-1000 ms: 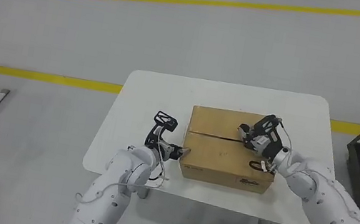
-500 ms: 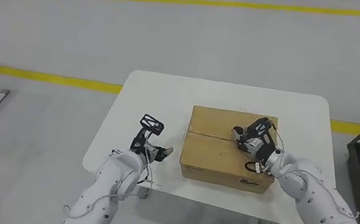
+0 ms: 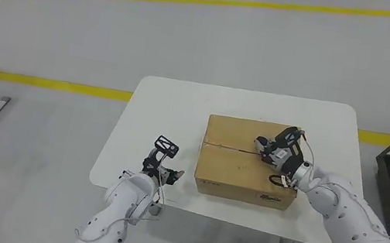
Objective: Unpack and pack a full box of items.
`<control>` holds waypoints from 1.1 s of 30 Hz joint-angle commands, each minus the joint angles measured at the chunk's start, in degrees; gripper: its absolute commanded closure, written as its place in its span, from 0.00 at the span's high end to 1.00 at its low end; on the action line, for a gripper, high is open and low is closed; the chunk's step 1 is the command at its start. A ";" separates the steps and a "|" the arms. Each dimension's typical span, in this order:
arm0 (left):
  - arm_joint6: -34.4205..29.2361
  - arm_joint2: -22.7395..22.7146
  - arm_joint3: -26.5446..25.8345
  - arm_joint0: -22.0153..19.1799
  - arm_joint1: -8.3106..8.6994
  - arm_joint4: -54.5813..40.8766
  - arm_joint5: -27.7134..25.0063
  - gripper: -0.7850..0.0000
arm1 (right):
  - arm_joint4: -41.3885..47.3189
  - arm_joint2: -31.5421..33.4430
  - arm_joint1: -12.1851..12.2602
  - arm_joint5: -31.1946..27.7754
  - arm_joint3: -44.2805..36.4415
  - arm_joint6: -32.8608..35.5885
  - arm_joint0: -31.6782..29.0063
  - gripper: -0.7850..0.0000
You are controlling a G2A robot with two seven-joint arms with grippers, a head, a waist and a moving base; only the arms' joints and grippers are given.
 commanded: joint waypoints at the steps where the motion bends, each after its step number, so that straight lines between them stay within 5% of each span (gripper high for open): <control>1: 0.00 0.00 0.00 0.00 0.00 0.00 0.00 1.00 | 0.58 0.20 0.01 -0.28 -0.08 0.31 -0.24 0.00; 12: 7.74 7.28 9.64 -4.63 -0.97 13.33 0.06 1.00 | 2.00 1.36 0.16 -1.89 0.91 1.71 -0.45 0.00; 22: 19.14 13.43 20.99 -11.51 -3.47 16.82 4.65 1.00 | 2.00 1.47 0.05 -2.21 0.52 2.24 -0.30 0.00; 33: 25.30 15.71 25.77 -16.59 -5.75 16.37 8.42 1.00 | 1.58 1.08 -0.21 -2.38 0.62 2.44 0.08 0.00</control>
